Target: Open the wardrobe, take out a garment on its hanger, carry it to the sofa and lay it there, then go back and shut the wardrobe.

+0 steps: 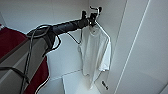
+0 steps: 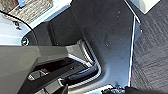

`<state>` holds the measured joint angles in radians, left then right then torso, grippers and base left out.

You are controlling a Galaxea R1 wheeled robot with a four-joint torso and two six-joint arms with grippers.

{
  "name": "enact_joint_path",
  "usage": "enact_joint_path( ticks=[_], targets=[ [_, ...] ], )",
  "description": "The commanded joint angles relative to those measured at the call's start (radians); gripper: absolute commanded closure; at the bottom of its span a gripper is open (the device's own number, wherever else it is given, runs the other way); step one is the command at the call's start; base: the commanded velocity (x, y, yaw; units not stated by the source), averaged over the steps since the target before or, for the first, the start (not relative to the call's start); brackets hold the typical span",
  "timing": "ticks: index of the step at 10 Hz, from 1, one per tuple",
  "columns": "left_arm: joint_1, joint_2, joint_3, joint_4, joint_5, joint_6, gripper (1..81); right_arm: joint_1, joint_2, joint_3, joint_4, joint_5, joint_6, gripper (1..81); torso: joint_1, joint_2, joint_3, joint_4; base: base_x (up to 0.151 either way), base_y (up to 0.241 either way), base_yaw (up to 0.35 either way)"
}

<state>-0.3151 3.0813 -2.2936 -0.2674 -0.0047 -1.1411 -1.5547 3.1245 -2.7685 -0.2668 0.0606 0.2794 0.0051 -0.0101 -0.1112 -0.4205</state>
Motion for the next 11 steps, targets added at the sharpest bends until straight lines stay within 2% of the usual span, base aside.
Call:
enact_joint_path(
  ticks=[1, 3, 7, 8, 11],
  targets=[
    [-0.19, 0.025, -0.014, 0.083, -0.099, 0.006, 1.0, 0.026, 0.009, 0.006, 0.006, -0.051, 0.0, 1.0, 0.0, 0.0, 0.0, 0.0, 0.0, 0.0, 0.0],
    [-0.161, 0.03, -0.021, 0.129, -0.155, 0.004, 1.0, 0.023, 0.009, 0.006, 0.007, -0.051, 0.0, 1.0, 0.0, 0.0, 0.0, 0.0, 0.0, 0.0, 0.0],
    [-0.135, 0.033, -0.029, 0.186, -0.196, 0.0, 1.0, 0.021, 0.009, 0.008, 0.009, -0.053, 0.001, 1.0, 0.0, 0.0, 0.0, 0.0, 0.0, 0.0, 0.0],
    [-0.134, 0.034, -0.032, 0.191, -0.196, 0.0, 81.1, 0.02, 0.009, 0.008, 0.009, -0.053, 0.001, 1.0, 0.0, 0.0, 0.0, 0.0, 0.0, 0.0, 0.0],
    [-0.13, 0.031, -0.026, 0.194, -0.198, -0.003, 81.1, 0.021, 0.01, 0.008, 0.008, -0.056, 0.0, 1.0, 0.0, 0.0, 0.0, 0.0, 0.0, 0.0, 0.0]
  ],
)
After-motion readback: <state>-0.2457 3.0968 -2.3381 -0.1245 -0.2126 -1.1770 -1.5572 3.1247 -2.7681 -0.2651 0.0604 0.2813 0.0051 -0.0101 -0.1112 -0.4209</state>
